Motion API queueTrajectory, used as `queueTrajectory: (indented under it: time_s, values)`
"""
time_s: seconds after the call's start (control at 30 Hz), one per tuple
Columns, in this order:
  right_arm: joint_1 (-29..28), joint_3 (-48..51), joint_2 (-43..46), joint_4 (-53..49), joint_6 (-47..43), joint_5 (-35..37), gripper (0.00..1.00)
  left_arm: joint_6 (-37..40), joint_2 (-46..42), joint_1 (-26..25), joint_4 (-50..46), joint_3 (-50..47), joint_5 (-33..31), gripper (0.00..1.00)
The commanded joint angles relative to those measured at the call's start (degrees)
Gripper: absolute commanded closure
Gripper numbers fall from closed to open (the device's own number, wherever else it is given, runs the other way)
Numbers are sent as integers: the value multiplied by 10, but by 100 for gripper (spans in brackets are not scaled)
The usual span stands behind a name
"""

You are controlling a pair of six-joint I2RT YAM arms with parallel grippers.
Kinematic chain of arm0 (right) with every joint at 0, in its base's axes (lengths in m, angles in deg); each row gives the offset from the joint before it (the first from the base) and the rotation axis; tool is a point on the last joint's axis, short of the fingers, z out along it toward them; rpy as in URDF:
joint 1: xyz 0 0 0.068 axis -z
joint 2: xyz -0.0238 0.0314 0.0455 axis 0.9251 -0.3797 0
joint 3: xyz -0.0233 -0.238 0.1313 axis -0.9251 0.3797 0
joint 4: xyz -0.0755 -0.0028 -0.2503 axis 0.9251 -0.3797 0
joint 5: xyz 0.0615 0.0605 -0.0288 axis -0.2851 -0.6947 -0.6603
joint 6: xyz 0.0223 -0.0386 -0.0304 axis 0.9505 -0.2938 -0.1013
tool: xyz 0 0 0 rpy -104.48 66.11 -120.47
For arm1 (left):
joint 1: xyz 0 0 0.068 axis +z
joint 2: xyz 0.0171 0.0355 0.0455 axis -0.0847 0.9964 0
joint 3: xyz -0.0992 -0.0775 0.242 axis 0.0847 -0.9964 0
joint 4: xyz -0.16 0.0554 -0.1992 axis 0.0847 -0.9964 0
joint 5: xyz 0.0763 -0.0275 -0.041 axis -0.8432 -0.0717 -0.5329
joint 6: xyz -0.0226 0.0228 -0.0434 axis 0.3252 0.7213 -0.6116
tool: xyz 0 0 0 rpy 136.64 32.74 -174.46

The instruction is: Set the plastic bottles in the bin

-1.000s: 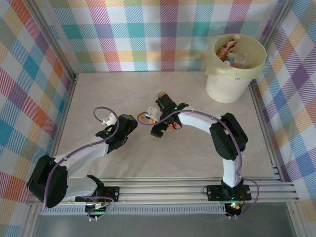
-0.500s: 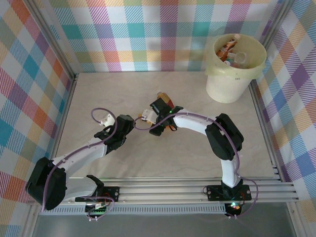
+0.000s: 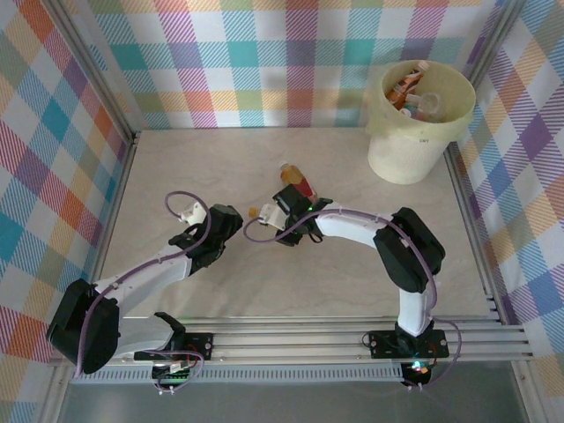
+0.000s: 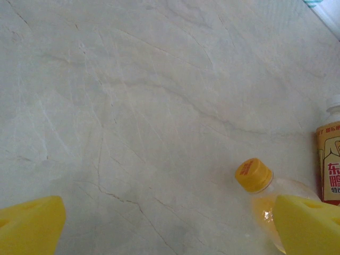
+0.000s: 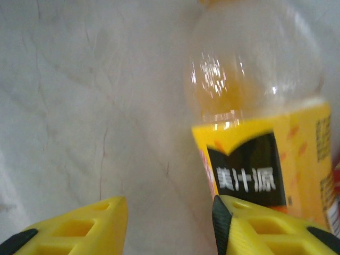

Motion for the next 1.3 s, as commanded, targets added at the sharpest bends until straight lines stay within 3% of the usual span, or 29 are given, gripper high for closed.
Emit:
queueTrajectory:
  time_s: [0.0, 0.17, 0.43, 0.8, 1.07, 1.27]
  values:
    - [2, 24, 52, -2, 21, 3, 55, 21, -9, 9, 10, 11, -16, 0]
    - [3, 50, 80, -2, 26, -11, 54, 19, 12, 9, 38, 12, 11, 0]
    - [0, 36, 35, -51, 14, -22, 48, 11, 55, 9, 34, 37, 48, 0]
    - [-10, -34, -65, -104, -17, 40, 31, 12, 64, 9, 26, 47, 49, 0]
    - [-9, -41, -68, -105, -12, 25, 38, 17, 62, 9, 27, 41, 51, 0]
    - [-8, -36, -3, -82, -6, -17, 33, 19, 57, 11, 29, 39, 47, 0]
